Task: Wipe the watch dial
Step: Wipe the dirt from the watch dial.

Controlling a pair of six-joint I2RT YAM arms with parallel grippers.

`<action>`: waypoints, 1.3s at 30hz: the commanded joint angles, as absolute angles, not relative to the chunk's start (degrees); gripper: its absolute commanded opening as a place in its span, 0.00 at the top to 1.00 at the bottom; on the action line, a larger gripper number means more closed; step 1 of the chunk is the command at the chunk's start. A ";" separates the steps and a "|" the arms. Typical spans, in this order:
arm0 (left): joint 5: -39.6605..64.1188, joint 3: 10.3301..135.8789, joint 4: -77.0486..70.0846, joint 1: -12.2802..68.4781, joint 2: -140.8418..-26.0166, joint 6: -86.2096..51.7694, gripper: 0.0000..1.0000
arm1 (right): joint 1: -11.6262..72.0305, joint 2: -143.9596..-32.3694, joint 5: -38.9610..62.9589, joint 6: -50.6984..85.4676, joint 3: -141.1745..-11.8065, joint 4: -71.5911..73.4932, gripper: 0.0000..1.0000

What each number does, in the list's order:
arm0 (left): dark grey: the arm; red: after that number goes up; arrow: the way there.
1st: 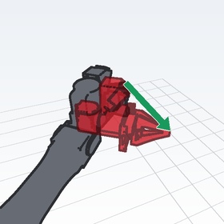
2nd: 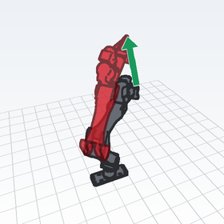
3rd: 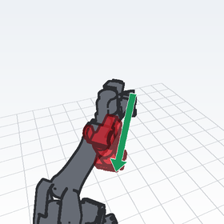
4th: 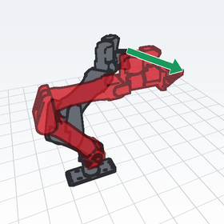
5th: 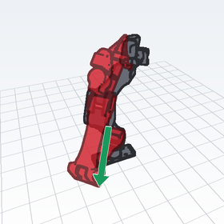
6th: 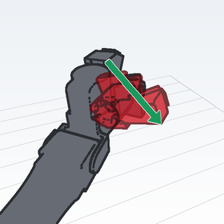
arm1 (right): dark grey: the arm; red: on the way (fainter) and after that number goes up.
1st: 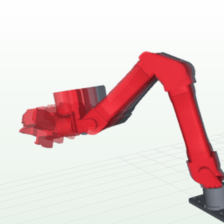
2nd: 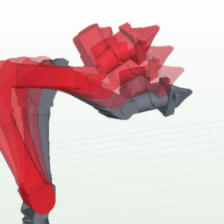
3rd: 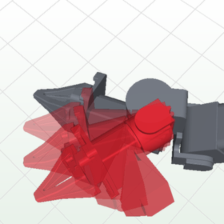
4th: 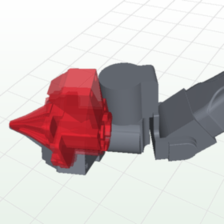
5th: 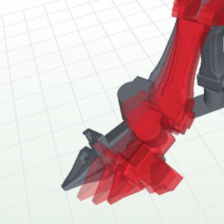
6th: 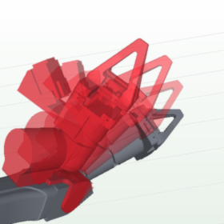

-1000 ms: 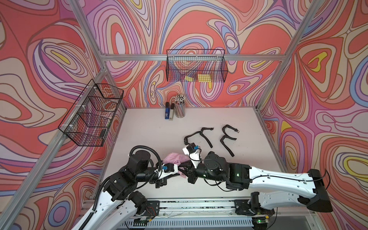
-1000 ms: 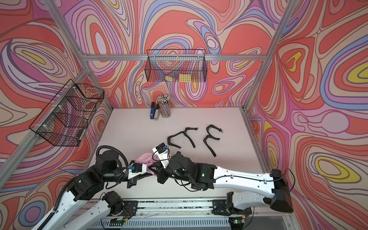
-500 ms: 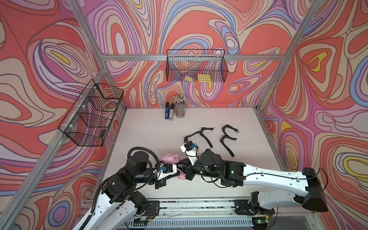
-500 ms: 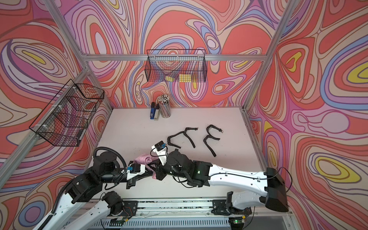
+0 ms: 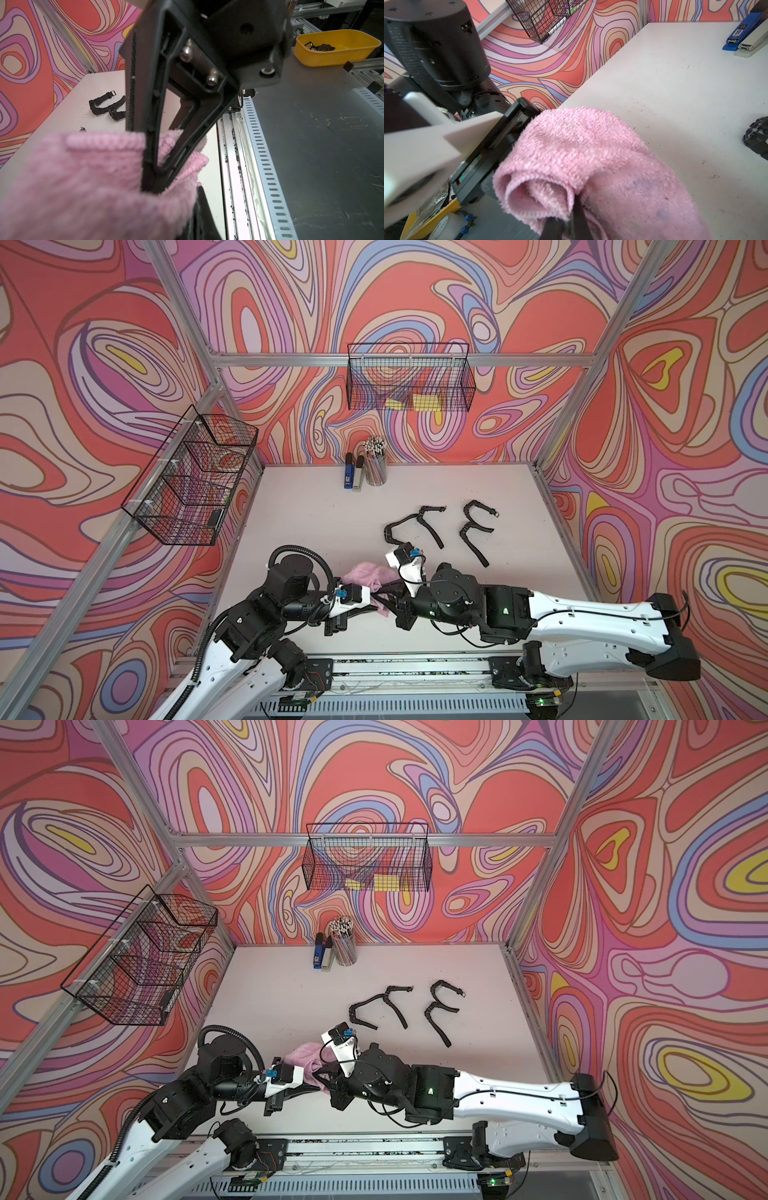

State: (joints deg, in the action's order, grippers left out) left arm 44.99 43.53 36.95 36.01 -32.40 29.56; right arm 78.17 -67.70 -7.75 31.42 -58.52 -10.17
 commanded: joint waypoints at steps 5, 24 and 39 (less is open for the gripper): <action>44.11 46.27 28.57 34.80 -32.86 30.65 1.00 | 80.21 -70.56 -2.83 29.53 -57.51 -13.01 1.00; 45.64 42.84 25.31 34.80 -31.43 34.52 1.00 | 74.85 -69.86 -2.78 25.00 -63.72 -20.15 1.00; 45.76 41.23 23.26 34.80 -33.70 39.81 1.00 | 74.77 -59.85 -19.44 21.00 -68.02 -30.89 1.00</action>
